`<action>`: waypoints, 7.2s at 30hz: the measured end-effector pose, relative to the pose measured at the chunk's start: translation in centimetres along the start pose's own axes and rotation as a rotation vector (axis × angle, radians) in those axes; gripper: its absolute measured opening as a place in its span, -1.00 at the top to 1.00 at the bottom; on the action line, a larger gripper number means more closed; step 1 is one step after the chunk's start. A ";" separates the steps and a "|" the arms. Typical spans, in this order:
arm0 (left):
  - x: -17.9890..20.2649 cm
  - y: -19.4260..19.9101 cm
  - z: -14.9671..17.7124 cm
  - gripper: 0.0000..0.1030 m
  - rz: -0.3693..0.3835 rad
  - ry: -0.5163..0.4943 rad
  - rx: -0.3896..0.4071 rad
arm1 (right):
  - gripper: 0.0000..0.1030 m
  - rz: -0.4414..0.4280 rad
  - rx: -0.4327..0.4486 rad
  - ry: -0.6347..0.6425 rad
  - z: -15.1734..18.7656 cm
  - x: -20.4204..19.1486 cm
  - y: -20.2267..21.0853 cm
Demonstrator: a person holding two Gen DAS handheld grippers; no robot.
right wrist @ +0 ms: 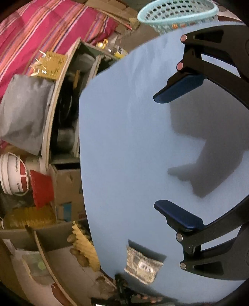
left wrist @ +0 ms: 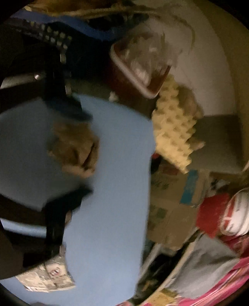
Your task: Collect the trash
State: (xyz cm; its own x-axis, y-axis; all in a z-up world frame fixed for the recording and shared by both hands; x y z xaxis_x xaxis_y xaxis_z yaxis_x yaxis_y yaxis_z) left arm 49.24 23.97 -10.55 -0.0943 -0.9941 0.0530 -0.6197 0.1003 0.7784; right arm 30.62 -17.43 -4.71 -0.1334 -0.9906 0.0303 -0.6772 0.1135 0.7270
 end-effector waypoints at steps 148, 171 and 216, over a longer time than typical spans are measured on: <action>57.4 20.6 15.4 -0.78 0.234 -0.231 0.262 | -0.90 0.053 0.031 -0.307 11.2 42.6 9.0; 36.0 31.1 27.3 -0.92 0.022 -0.134 0.415 | -0.92 -0.057 0.320 -0.106 16.9 21.6 21.4; 30.6 29.7 31.4 -0.92 -0.072 -0.045 0.476 | -0.92 -0.040 0.358 0.015 19.9 11.4 19.9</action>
State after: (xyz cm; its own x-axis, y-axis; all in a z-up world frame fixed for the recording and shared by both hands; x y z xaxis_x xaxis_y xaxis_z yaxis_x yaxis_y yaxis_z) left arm 3.51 -2.23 -5.46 -0.0653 -0.9975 -0.0255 -0.9128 0.0494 0.4054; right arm 1.20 -24.91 -3.59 -0.0927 -0.9955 0.0191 -0.8925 0.0916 0.4418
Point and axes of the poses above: each gripper's, at about its wrist camera, not at the fingertips, and y roughly against the way its jaws point, x to its right, z to its underside, the point moved 5 cm from there along -y, roughly the way its jaws point, and after that the axes turned 2 degrees about z, right-handed, at the moved point
